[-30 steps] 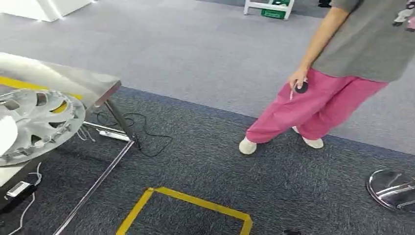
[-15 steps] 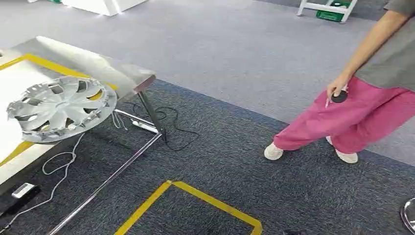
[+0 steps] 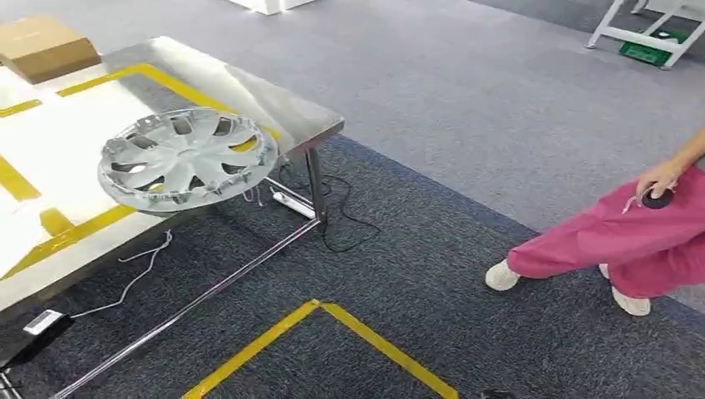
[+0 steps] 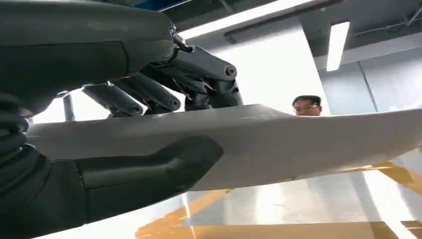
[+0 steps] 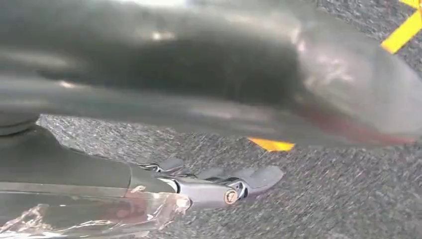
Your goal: Take the parts from the cabinet and place them on the table.
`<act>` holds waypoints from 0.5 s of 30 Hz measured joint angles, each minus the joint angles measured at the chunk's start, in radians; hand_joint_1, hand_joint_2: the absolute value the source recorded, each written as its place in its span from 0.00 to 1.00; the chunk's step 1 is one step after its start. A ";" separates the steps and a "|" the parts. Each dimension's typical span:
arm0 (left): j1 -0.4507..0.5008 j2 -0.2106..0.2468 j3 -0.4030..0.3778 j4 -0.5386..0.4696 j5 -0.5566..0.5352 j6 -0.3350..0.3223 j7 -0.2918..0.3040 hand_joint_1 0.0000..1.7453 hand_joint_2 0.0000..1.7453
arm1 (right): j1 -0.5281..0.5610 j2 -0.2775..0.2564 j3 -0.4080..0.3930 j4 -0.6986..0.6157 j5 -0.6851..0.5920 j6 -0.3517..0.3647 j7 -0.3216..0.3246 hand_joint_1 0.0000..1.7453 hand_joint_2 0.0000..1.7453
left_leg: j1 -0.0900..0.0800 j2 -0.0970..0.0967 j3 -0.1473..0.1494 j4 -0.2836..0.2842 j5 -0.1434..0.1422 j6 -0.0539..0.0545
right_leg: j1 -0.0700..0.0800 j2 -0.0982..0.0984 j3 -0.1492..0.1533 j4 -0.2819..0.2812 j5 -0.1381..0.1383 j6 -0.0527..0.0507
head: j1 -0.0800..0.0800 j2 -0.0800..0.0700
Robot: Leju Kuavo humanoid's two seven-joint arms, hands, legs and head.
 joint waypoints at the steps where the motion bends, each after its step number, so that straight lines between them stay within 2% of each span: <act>1: 0.000 0.000 0.000 0.000 0.000 0.003 0.000 1.00 1.00 | 0.000 0.000 0.000 0.000 -0.001 0.000 0.000 0.00 0.00 | 0.000 -0.006 0.000 0.000 0.000 0.000 | 0.000 0.000 -0.019 0.030 0.001 0.000 | 0.000 0.000; 2: 0.000 0.000 0.001 0.001 0.000 0.008 0.000 1.00 1.00 | 0.000 0.000 0.000 0.000 -0.004 0.000 0.000 0.00 0.00 | 0.000 -0.012 0.001 0.000 0.000 0.000 | -0.001 0.000 -0.012 0.009 0.027 -0.001 | 0.001 0.000; 3: 0.000 0.000 0.001 0.002 0.000 0.014 -0.001 1.00 1.00 | 0.000 0.000 0.000 0.000 -0.006 -0.001 -0.002 0.00 0.00 | 0.001 -0.018 0.003 0.000 0.000 0.000 | -0.002 0.000 0.017 -0.058 0.071 -0.002 | 0.000 0.000; 5: 0.000 0.002 0.001 0.002 0.000 0.021 -0.005 1.00 1.00 | 0.000 0.000 0.000 0.000 -0.008 -0.001 -0.003 0.00 0.00 | 0.005 -0.027 0.007 0.001 -0.002 -0.006 | -0.006 0.002 0.111 -0.252 0.166 -0.003 | 0.001 0.000; 6: 0.001 0.004 0.001 0.001 0.000 0.022 -0.005 1.00 1.00 | -0.001 0.000 0.001 0.000 -0.008 -0.001 -0.003 0.00 0.00 | -0.003 -0.030 0.006 0.004 -0.004 -0.013 | -0.008 0.008 0.129 -0.299 0.166 0.001 | 0.002 0.000; 7: 0.003 0.007 0.000 0.002 0.000 0.025 -0.008 1.00 1.00 | -0.001 0.000 0.002 0.000 -0.008 -0.001 -0.003 0.00 0.00 | -0.003 -0.034 0.003 0.008 -0.003 -0.016 | -0.008 0.011 0.127 -0.302 0.171 -0.008 | 0.000 0.000; 8: 0.004 0.012 0.000 0.002 0.000 0.032 -0.008 1.00 1.00 | -0.001 0.000 0.002 0.000 -0.009 -0.001 -0.003 0.00 0.00 | -0.005 -0.034 0.000 0.010 -0.008 -0.004 | -0.011 0.010 0.133 -0.303 0.175 -0.002 | -0.002 0.000; 9: 0.006 0.013 0.000 0.002 0.000 0.037 -0.009 1.00 1.00 | 0.000 0.000 0.002 0.001 -0.010 -0.001 -0.003 0.00 0.00 | -0.005 -0.034 -0.002 0.010 0.001 0.014 | -0.010 0.010 0.131 -0.303 0.176 -0.003 | -0.002 0.000; 10: 0.008 0.016 -0.001 0.002 0.000 0.039 -0.009 1.00 1.00 | 0.000 0.000 0.002 0.001 -0.013 -0.001 -0.005 0.00 0.00 | -0.006 -0.034 -0.002 0.007 0.004 0.018 | -0.009 0.011 0.130 -0.303 0.178 -0.006 | -0.002 0.000; 12: 0.010 0.023 -0.006 0.002 0.000 0.039 -0.007 1.00 1.00 | -0.001 0.000 0.002 0.001 -0.015 -0.001 -0.006 0.00 0.00 | -0.005 -0.033 -0.001 0.001 0.006 0.016 | -0.006 0.013 0.127 -0.302 0.179 -0.010 | -0.002 0.000; 15: 0.010 0.024 -0.019 0.002 0.023 0.026 -0.010 1.00 1.00 | -0.001 0.000 0.004 0.000 -0.019 0.001 -0.002 0.00 0.00 | -0.003 -0.033 -0.001 -0.006 0.012 -0.002 | -0.003 0.012 0.124 -0.301 0.178 -0.017 | -0.002 0.000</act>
